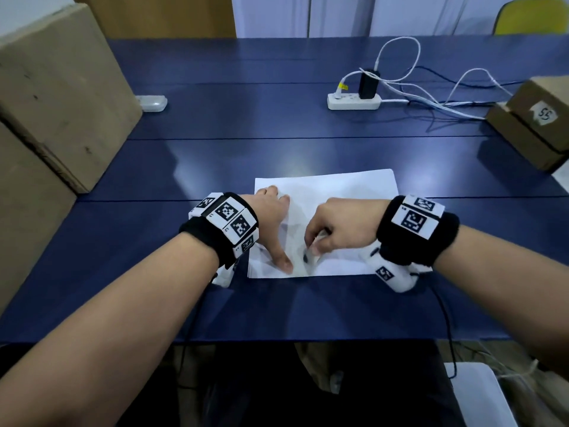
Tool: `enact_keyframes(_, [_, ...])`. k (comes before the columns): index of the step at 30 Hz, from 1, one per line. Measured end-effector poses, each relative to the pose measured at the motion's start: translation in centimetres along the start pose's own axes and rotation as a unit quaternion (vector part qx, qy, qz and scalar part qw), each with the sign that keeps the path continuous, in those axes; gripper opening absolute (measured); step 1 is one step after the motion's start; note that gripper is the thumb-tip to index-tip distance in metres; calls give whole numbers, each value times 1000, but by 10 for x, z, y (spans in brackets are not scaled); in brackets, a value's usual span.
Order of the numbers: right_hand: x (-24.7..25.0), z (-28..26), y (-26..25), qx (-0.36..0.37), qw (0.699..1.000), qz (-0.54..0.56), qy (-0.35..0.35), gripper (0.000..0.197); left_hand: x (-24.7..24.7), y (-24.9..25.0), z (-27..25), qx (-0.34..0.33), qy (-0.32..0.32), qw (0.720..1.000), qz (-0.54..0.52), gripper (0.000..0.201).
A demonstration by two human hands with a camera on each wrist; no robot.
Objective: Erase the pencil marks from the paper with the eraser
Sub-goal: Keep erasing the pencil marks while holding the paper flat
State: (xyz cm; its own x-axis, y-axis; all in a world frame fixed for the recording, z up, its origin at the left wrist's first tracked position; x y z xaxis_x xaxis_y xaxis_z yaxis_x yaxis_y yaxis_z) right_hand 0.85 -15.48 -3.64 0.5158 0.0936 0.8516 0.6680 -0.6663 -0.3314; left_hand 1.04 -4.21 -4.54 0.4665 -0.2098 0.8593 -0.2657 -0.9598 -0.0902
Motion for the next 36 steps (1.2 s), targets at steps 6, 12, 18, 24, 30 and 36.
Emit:
enact_keyframes(6, [32, -7, 49, -91, 992, 15, 92, 20, 2, 1, -1, 2, -2, 1000, 6, 141])
enact_keyframes(12, [-3, -10, 8, 3, 1000, 5, -26, 15, 3, 3, 3, 7, -16, 1000, 11, 142])
enact_keyframes(18, [36, -4, 51, -92, 991, 22, 91, 23, 3, 4, 1, 8, -9, 1000, 3, 135])
enact_keyframes(24, [-6, -9, 8, 17, 1000, 4, -19, 20, 2, 4, 3, 10, -16, 1000, 0, 140])
enact_keyframes(30, [35, -5, 52, -93, 990, 14, 102, 23, 4, 4, 1, 13, -17, 1000, 4, 141])
enact_keyframes(36, [1, -12, 11, -2, 1000, 3, 11, 16, 3, 3, 4, 15, -19, 1000, 1, 140])
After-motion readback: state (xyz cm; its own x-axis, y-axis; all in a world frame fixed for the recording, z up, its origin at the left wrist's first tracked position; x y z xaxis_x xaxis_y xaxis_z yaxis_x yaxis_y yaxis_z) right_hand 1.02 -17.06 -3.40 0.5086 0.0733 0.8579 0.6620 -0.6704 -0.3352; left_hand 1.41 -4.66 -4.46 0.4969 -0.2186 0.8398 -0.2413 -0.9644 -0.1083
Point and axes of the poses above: each hand's wrist, its own z-axis towards the middle knuckle, its own x-axis out of the back of the hand, y = z × x, the point moved 7 cm from there along z, towards the middle knuckle
